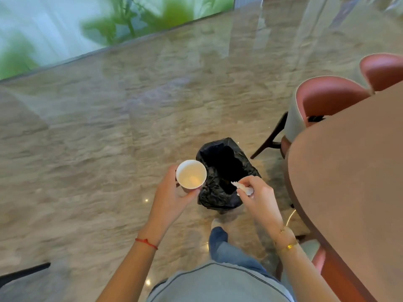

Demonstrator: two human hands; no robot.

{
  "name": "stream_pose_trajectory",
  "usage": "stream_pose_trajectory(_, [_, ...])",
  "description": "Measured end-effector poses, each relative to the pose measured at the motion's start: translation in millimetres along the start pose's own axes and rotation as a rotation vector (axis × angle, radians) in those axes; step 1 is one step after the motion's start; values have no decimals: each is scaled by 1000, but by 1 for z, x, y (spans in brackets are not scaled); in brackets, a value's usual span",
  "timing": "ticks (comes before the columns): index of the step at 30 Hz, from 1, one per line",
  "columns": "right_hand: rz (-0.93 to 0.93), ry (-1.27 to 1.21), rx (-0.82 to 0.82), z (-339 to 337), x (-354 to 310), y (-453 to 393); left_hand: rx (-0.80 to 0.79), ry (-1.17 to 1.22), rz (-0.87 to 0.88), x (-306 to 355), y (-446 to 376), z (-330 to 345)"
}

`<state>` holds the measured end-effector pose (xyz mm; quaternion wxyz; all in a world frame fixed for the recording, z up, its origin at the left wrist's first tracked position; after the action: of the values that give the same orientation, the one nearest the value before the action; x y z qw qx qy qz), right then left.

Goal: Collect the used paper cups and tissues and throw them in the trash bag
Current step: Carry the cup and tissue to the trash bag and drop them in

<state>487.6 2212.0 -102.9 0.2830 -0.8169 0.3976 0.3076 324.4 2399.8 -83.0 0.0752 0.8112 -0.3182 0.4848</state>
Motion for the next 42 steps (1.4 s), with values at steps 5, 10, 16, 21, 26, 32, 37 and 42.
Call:
stream_pose_trajectory(5, [39, 33, -36, 22, 28, -85, -50, -31, -42, -16, -85, 67])
stream_pose_trajectory(10, [93, 76, -73, 49, 56, -153, -109, -25, -61, -34, -154, 124])
stream_pose_trajectory(16, [245, 120, -125, 89, 103, -203, -260, -57, -83, -58, -215, 192])
stream_pose_trajectory(21, [416, 131, -182, 113, 137, -214, -413, -99, -163, -83, -246, 235])
stream_pose_trajectory(26, [454, 132, -157, 111, 141, -218, -530, -133, -151, -92, -259, 237])
stream_pose_trajectory(32, [354, 139, -71, 86, 114, -224, -532, -273, 61, -68, -269, 194])
stream_pose_trajectory(37, [249, 162, -10, 61, 89, -223, -448, -339, 216, -37, -267, 151])
stream_pose_trajectory(42, [211, 201, 40, 39, 81, -210, -405, -355, 235, -21, -251, 125])
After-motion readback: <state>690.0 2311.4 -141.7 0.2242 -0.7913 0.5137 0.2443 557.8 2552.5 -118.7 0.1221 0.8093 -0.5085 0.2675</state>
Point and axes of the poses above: each hand's wrist, its own y-axis away from the middle knuckle, its own z-axis out of the palm, x = y × z, the point moved 7 cm from there along -y, towards the middle knuckle, and after that the axes turned 12 degrees about x, right-handed, at the moved point
